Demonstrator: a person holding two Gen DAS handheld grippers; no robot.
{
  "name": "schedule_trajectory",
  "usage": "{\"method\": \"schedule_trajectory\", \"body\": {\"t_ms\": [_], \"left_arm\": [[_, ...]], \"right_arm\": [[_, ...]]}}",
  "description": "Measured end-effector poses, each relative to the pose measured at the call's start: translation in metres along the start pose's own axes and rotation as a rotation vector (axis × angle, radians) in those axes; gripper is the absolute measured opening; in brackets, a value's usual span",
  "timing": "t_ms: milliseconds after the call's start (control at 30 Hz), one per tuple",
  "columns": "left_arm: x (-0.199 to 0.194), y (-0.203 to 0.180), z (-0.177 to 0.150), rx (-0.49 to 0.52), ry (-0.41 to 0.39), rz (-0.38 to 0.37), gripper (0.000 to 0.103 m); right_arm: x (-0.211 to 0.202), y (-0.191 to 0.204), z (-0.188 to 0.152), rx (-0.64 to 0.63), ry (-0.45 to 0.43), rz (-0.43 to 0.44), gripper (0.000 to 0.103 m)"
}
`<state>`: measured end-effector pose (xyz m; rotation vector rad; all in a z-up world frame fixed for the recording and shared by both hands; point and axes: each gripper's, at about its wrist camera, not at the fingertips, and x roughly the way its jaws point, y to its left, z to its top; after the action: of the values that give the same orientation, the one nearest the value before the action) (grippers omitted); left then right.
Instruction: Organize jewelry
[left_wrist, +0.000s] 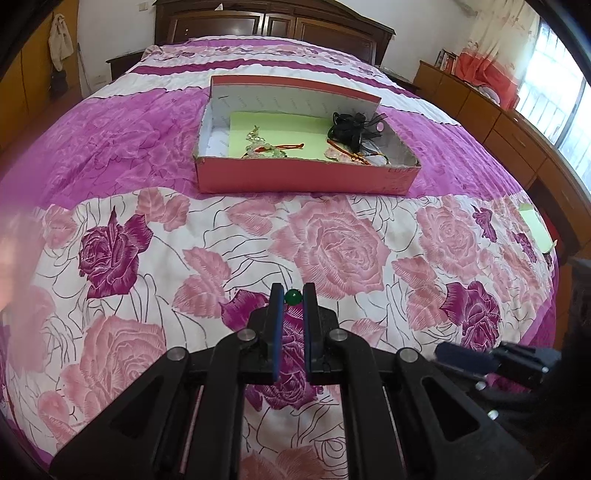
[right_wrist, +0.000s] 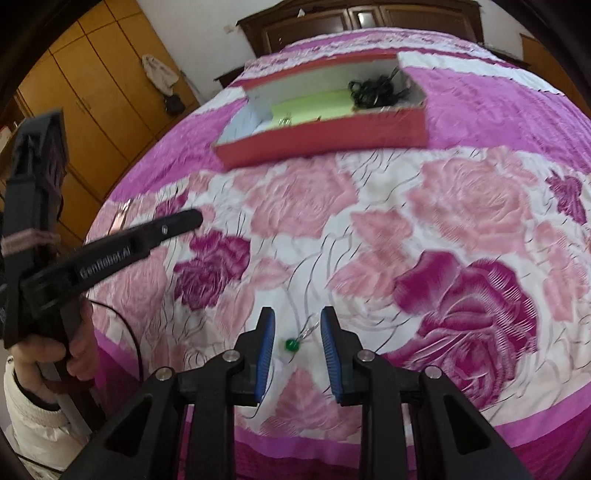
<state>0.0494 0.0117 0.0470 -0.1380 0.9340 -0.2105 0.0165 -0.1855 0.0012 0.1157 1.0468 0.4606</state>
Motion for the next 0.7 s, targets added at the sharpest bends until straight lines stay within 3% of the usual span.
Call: {"method": "schedule_trajectory", "body": {"t_ms": [567,700], "left_arm": [[0.003,0.007,-0.002,-0.019,0.002,-0.006,0.001],[0.003,0.007,-0.002,-0.019,0.002,-0.004,0.001]], "right_arm": [[0.036,0.003,-0.011,0.0,0.106,-0.045,0.027],[0.042,0.001,-0.013,-0.009,0.116,-0.062,0.016]]}}
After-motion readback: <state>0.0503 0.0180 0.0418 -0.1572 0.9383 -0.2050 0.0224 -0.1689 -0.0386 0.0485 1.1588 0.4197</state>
